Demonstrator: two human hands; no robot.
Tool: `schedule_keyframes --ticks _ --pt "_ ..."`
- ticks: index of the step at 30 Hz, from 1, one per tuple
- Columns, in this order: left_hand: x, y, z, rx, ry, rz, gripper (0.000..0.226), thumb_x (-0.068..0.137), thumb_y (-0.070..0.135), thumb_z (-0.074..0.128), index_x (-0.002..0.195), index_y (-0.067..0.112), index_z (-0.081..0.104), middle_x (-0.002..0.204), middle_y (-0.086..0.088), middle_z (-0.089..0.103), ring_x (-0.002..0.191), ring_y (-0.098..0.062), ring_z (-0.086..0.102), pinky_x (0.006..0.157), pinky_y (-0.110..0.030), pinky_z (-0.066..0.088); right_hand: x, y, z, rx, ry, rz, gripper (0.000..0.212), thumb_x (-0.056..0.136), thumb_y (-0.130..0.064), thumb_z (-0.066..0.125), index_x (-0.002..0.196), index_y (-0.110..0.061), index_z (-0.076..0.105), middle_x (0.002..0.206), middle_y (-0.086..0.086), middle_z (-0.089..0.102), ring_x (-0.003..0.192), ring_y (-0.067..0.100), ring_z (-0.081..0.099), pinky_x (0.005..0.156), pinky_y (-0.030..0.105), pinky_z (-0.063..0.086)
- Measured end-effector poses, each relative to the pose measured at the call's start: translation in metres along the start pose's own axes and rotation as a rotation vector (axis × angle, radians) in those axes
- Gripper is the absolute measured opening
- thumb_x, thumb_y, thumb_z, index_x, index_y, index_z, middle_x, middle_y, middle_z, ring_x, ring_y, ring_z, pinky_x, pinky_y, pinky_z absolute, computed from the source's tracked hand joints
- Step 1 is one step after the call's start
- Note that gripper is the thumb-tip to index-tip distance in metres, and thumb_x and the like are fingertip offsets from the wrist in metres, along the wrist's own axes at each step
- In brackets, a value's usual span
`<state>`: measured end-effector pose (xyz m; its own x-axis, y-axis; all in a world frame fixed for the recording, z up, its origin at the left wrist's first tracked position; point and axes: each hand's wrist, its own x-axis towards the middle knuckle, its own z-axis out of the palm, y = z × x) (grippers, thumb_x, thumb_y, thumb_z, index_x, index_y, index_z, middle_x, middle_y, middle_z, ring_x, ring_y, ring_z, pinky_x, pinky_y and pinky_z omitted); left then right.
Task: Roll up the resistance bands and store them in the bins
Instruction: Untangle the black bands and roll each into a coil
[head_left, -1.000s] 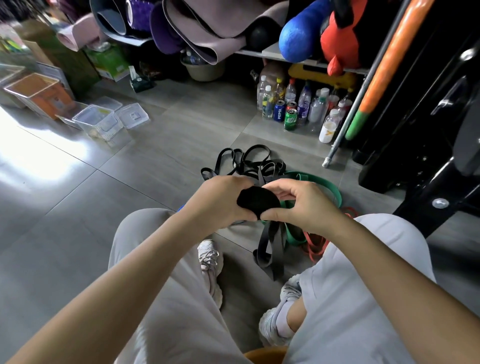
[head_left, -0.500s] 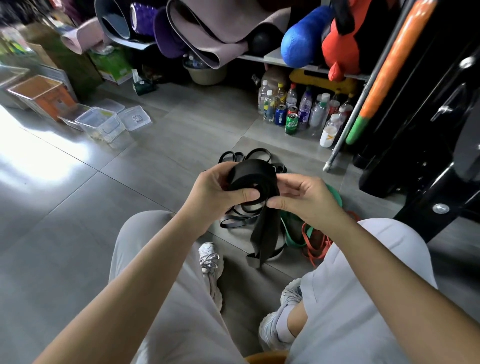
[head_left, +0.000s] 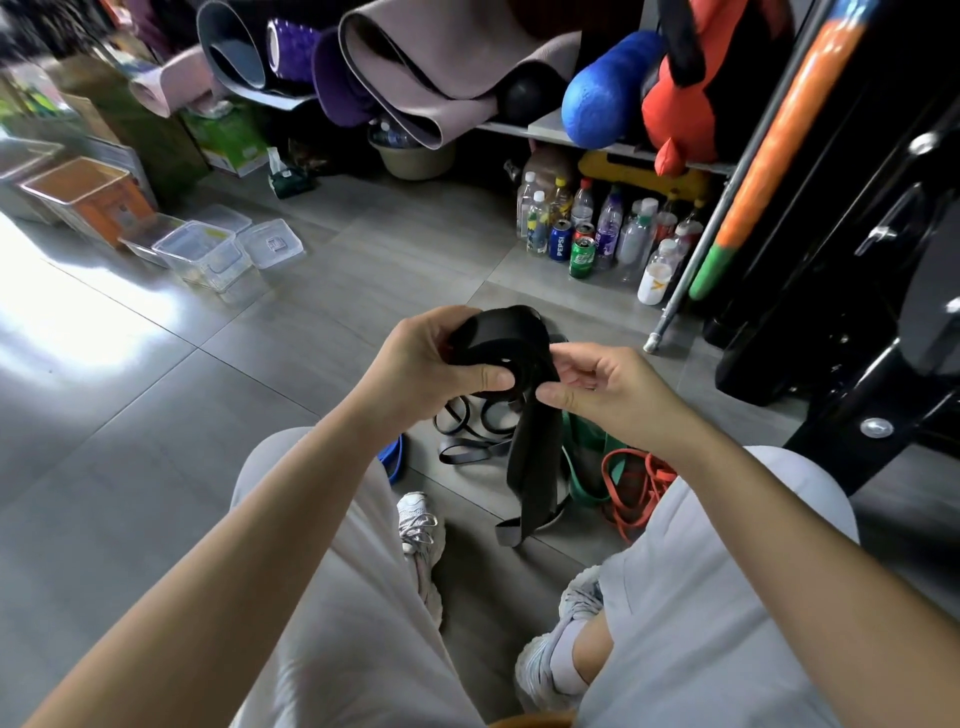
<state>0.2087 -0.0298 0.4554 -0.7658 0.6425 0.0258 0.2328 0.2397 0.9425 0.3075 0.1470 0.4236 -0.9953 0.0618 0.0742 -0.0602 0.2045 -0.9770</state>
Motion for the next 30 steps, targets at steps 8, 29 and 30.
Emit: schedule_keyframes --ticks 8,29,30 --pt "-0.005 -0.019 0.011 -0.183 -0.036 -0.083 0.048 0.058 0.004 0.082 0.098 0.018 0.061 0.089 0.000 0.064 0.077 -0.005 0.063 0.071 -0.019 0.052 0.004 0.010 0.018 -0.003 0.134 -0.025 0.039 0.068 0.004 0.077 0.096 -0.021 0.065 0.081 -0.015 0.072 0.082 0.001 0.067 0.077 0.015 0.051" --pt "0.013 0.008 -0.011 0.436 -0.041 0.085 0.031 0.067 0.021 0.083 0.089 0.029 0.063 0.081 0.008 0.068 0.077 -0.008 0.064 0.073 -0.023 0.051 0.004 0.073 0.011 -0.278 0.104 0.269 0.046 0.064 -0.043 0.069 0.107 -0.025 0.069 0.094 -0.006 0.073 0.092 0.009 0.068 0.090 0.037 0.052" --pt "0.016 0.010 -0.016 0.371 0.011 0.078 0.031 0.066 0.019 0.083 0.086 0.030 0.062 0.081 0.007 0.068 0.075 -0.009 0.065 0.073 -0.025 0.053 0.006 0.075 0.010 -0.321 0.099 0.271 0.036 0.070 -0.035 0.069 0.103 -0.021 0.070 0.091 -0.003 0.073 0.090 0.013 0.069 0.088 0.037 0.053"
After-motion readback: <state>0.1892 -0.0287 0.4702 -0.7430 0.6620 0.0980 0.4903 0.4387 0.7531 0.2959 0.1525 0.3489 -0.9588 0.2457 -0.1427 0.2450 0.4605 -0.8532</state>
